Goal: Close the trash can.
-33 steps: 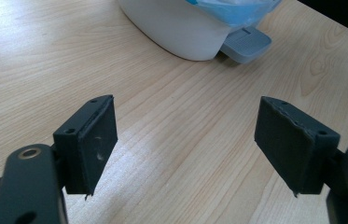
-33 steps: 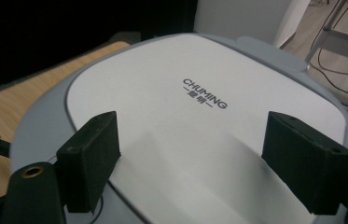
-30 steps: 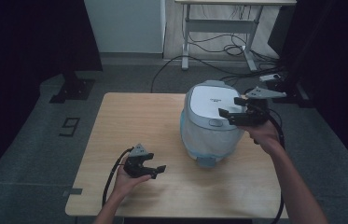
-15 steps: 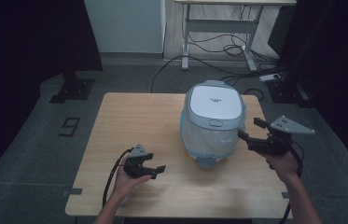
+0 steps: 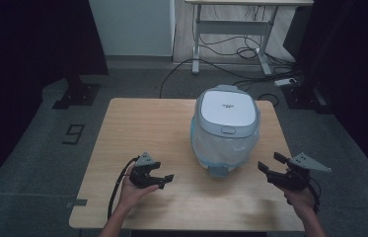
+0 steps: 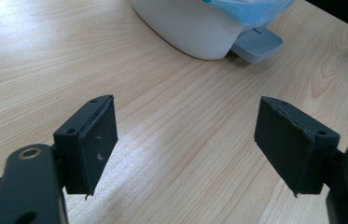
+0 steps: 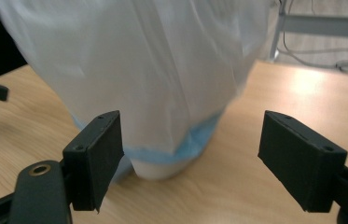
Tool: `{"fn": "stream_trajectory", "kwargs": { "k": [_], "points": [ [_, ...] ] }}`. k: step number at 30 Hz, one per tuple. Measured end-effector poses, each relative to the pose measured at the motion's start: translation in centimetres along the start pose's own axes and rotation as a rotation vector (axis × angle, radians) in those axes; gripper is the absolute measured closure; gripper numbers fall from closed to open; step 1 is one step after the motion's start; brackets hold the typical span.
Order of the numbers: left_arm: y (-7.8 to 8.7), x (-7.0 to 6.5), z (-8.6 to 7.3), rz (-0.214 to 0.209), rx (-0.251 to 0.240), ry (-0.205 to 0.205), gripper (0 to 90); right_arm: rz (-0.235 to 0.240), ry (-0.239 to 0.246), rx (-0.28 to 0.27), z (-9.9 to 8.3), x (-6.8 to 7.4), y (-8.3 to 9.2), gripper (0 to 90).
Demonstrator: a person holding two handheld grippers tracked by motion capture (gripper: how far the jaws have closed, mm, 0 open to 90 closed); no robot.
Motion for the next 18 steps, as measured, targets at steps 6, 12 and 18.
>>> {"fn": "stream_trajectory", "kwargs": {
  "k": [6,12,18],
  "points": [
    [-0.1,0.2,-0.1,0.01,0.007,-0.001,21.5,-0.017,-0.054,0.059,-3.6,-0.6,-1.1,21.1],
    [-0.2,0.3,-0.3,0.019,0.015,-0.004,21.5,-0.013,-0.064,0.113,-5.7,-0.4,-1.7,21.2],
    [-0.3,0.2,-0.3,0.018,0.021,-0.01,21.6,-0.025,-0.03,0.171,-7.3,-0.1,-2.1,21.2]
  ]
}}
Point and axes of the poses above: each handheld gripper's, and its own axes: y roughly backward along the jaws, z roughly out of its top, x roughly to its left, the point moved 4 cm from there along -y, roughly forward along the jaws, and after that the axes turned 1 degree about y, right-handed, at the moved point
